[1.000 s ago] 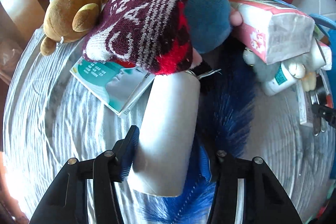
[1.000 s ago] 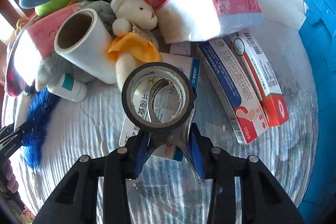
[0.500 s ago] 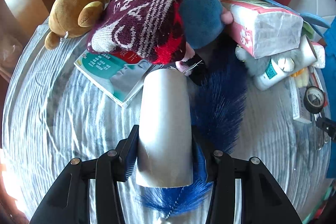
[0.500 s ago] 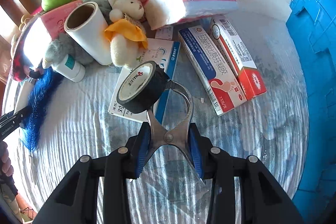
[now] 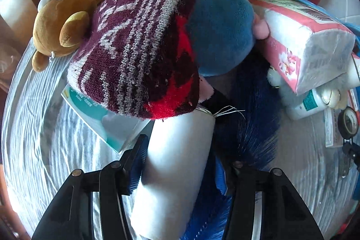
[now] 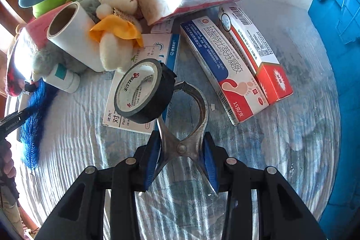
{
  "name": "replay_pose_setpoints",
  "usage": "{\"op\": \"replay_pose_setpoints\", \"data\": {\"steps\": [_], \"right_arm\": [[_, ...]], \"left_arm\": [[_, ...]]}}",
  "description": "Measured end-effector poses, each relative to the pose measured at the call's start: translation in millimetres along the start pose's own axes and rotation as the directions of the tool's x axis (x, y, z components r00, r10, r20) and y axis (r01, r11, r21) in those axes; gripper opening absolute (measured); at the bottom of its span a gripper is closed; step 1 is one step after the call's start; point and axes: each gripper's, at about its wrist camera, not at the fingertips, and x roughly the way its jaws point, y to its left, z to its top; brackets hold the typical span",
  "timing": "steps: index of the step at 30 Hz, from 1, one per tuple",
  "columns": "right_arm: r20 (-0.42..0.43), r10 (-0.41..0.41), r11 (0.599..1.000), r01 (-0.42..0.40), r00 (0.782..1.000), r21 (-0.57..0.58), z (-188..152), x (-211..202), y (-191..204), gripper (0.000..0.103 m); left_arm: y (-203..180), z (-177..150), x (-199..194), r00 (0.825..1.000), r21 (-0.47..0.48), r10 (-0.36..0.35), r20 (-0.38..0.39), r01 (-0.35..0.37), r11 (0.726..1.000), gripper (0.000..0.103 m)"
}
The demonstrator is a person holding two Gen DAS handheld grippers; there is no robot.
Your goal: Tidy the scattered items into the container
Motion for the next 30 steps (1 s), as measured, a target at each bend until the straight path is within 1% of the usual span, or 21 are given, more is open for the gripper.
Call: {"op": "replay_pose_setpoints", "data": {"steps": [3, 7, 9, 12, 15, 16, 18, 22, 23, 26, 30], "right_arm": [[0.013, -0.012, 1.0, 0.012, 1.0, -0.017, -0.5, -5.0, 5.4, 0.037], [0.041, -0.006, 0.999, 0.008, 0.999, -0.039, -5.3, -20.8, 11.1, 0.037], [0.064, -0.007, 0.999, 0.01, 0.998, -0.048, -8.5, -32.4, 12.5, 0.037], [0.105, -0.008, 0.998, 0.015, 0.994, -0.063, -14.4, -52.8, 13.8, 0.037], [0.152, -0.008, 0.996, 0.022, 0.988, -0.088, -37.2, -70.1, 15.9, 0.037], [0.169, -0.006, 0.995, 0.023, 0.986, -0.098, -42.5, -77.0, 16.5, 0.037], [0.201, 0.003, 0.992, 0.022, 0.98, -0.121, -37.6, -88.2, 17.5, 0.037], [0.259, 0.02, 0.984, 0.027, 0.966, -0.176, -52.3, -121.5, 10.5, 0.037], [0.271, 0.025, 0.981, 0.028, 0.962, -0.191, -54.5, -131.6, 8.1, 0.037], [0.31, 0.04, 0.971, 0.036, 0.95, -0.238, -53.4, -157.3, 9.9, 0.037], [0.375, 0.054, 0.961, 0.054, 0.925, -0.272, -50.5, -199.8, 0.2, 0.037]], "left_arm": [[2.0, -5.4, -10.2, 1.0, -0.007, 0.008, 0.01, -0.008, 1.0, 0.05], [7.1, -15.0, -39.8, 0.998, -0.01, 0.017, 0.062, -0.017, 1.0, 0.048], [7.0, -19.6, -57.4, 0.995, -0.012, 0.028, 0.093, -0.027, 1.0, 0.047], [4.4, -27.2, -83.5, 0.99, -0.02, 0.024, 0.14, -0.021, 1.0, 0.046], [-1.8, -44.3, -121.5, 0.981, -0.016, 0.021, 0.19, -0.018, 1.0, 0.046], [-1.9, -49.2, -126.4, 0.978, -0.013, 0.018, 0.207, -0.016, 1.0, 0.046], [-0.9, -58.5, -131.3, 0.971, -0.007, 0.013, 0.239, -0.012, 1.0, 0.046], [-20.9, -67.6, -163.0, 0.956, -0.003, 0.007, 0.292, -0.007, 1.0, 0.046], [-22.5, -69.2, -165.0, 0.953, -0.003, 0.008, 0.302, -0.008, 1.0, 0.046], [-43.2, -76.8, -186.3, 0.945, -0.01, 0.012, 0.326, -0.009, 1.0, 0.046], [-70.2, -77.6, -210.4, 0.93, 0.0, 0.008, 0.367, -0.009, 1.0, 0.046]]}}
